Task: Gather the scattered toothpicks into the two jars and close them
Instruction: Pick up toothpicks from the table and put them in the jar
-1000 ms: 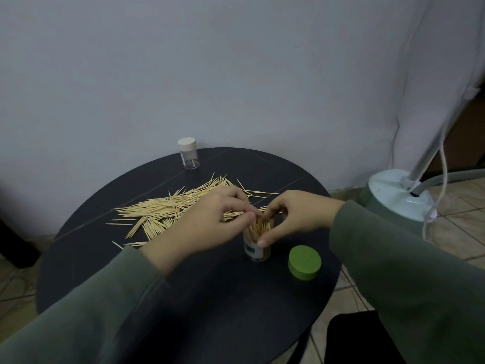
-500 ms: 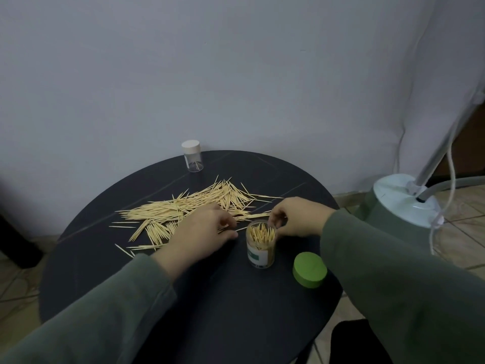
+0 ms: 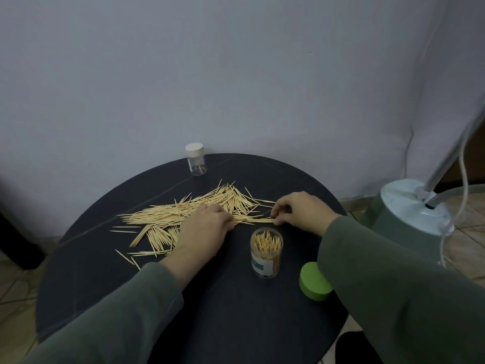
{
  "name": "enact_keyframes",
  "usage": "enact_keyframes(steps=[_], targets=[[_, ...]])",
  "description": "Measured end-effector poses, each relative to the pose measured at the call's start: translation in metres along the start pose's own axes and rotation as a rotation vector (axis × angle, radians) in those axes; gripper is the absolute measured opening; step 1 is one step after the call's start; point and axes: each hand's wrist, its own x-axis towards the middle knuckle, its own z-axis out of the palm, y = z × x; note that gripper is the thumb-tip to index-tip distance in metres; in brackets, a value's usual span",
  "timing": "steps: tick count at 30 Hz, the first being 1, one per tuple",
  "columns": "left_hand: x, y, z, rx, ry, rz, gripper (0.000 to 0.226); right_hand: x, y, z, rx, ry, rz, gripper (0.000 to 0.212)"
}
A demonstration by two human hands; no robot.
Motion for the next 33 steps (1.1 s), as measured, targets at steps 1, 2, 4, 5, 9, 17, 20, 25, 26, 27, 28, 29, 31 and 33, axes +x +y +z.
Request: enact_keyframes(steps=[1, 2, 4, 5, 9, 17, 20, 25, 26, 27, 28, 29, 31, 33], targets=[[0.000, 0.000, -0.001, 0.009, -0.004, 0.004, 0.032, 0.001, -0.002, 0.002, -0.012, 0.005, -0.009, 0.020], [0.001, 0.001, -0.001, 0.020, -0.008, 0.011, 0.031, 0.002, -0.004, 0.003, -0.022, 0.012, -0.020, 0.018], [0.000, 0.002, -0.003, 0.042, -0.012, 0.032, 0.030, 0.004, -0.008, 0.007, -0.037, 0.031, -0.045, 0.016], [0.000, 0.002, -0.004, 0.050, -0.011, 0.038, 0.030, 0.004, -0.010, 0.008, -0.048, 0.046, -0.059, 0.016], [0.000, 0.000, -0.007, 0.085, -0.036, 0.044, 0.033, 0.008, -0.016, 0.013, -0.138, 0.098, -0.102, 0.038], [0.001, -0.003, -0.012, 0.124, -0.101, 0.048, 0.033, 0.015, -0.032, 0.028, -0.280, 0.092, -0.176, 0.053], [0.000, -0.003, -0.014, 0.148, -0.090, 0.069, 0.032, 0.017, -0.035, 0.028, -0.288, 0.154, -0.183, 0.042], [0.001, -0.005, -0.016, 0.166, -0.082, 0.063, 0.031, 0.016, -0.035, 0.022, -0.300, 0.209, -0.192, 0.029], [0.001, -0.006, -0.016, 0.165, -0.082, 0.057, 0.030, 0.015, -0.034, 0.020, -0.305, 0.207, -0.188, 0.027], [0.001, -0.007, -0.016, 0.162, -0.081, 0.051, 0.030, 0.014, -0.033, 0.018, -0.306, 0.203, -0.183, 0.025], [0.001, -0.008, -0.017, 0.155, -0.078, 0.047, 0.030, 0.014, -0.032, 0.016, -0.298, 0.199, -0.175, 0.024], [0.001, -0.010, -0.017, 0.146, -0.075, 0.045, 0.030, 0.013, -0.031, 0.015, -0.287, 0.197, -0.169, 0.023], [0.001, -0.011, -0.017, 0.131, -0.074, 0.049, 0.032, 0.013, -0.029, 0.016, -0.270, 0.199, -0.163, 0.024], [0.001, -0.012, -0.016, 0.126, -0.081, 0.054, 0.033, 0.014, -0.031, 0.018, -0.246, 0.205, -0.168, 0.027]])
